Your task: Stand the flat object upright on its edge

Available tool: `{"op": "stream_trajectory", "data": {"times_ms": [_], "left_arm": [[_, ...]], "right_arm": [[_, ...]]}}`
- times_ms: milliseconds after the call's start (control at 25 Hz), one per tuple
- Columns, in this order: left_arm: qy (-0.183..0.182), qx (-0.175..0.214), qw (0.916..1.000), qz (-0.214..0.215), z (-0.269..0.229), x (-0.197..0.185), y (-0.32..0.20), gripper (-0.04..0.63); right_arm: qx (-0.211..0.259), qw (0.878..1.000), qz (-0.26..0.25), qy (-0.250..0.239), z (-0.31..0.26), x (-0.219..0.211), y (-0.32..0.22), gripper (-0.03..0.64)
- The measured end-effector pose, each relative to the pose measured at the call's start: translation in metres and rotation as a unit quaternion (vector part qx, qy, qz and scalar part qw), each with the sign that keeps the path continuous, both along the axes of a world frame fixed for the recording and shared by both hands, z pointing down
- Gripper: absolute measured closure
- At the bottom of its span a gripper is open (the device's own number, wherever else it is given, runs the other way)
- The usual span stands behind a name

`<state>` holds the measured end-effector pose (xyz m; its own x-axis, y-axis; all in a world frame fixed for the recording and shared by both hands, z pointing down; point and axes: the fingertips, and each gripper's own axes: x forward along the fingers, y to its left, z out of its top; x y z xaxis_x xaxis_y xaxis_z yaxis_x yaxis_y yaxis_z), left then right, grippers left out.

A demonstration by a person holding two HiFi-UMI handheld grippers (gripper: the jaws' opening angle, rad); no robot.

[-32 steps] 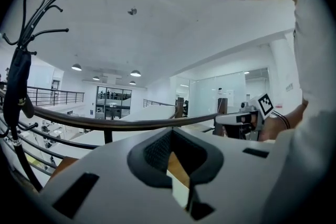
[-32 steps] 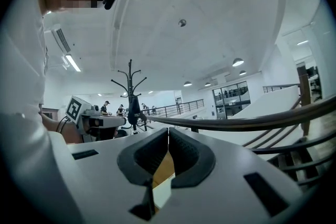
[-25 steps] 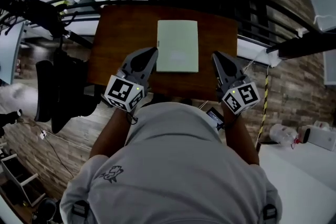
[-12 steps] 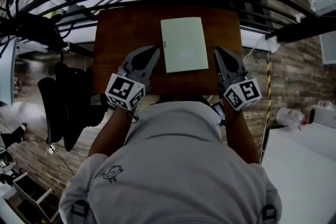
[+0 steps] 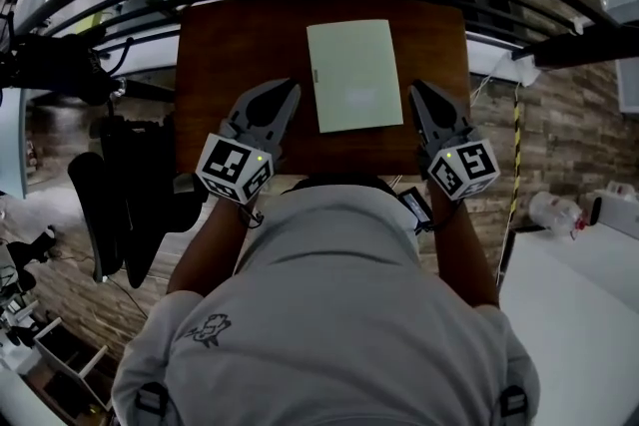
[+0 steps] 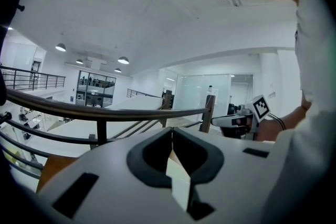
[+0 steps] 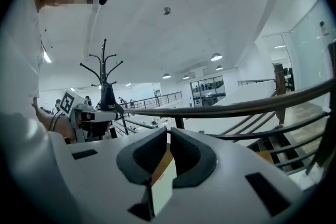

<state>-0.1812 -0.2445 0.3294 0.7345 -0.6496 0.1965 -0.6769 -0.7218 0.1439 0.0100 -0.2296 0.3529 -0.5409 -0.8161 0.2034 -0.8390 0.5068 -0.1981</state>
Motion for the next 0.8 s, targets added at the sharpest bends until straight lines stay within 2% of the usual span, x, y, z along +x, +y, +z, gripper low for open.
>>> {"op": "stream_trajectory", "data": {"times_ms": [200, 520, 800], "left_arm": [[-0.006, -0.048, 0.9988, -0.01, 0.04, 0.004, -0.018, 0.58], [-0.021, -0.121, 0.9922, -0.02, 0.108, 0.011, -0.039, 0.526], [-0.037, -0.182, 0.9824, -0.022, 0.163, 0.018, -0.056, 0.488]], "right_arm": [[-0.041, 0.999, -0.015, 0.011, 0.037, 0.002, -0.017, 0.581], [-0.118, 0.993, -0.027, 0.014, 0.099, 0.019, -0.037, 0.574], [-0.188, 0.981, -0.051, 0.023, 0.154, 0.028, -0.053, 0.49]]}}
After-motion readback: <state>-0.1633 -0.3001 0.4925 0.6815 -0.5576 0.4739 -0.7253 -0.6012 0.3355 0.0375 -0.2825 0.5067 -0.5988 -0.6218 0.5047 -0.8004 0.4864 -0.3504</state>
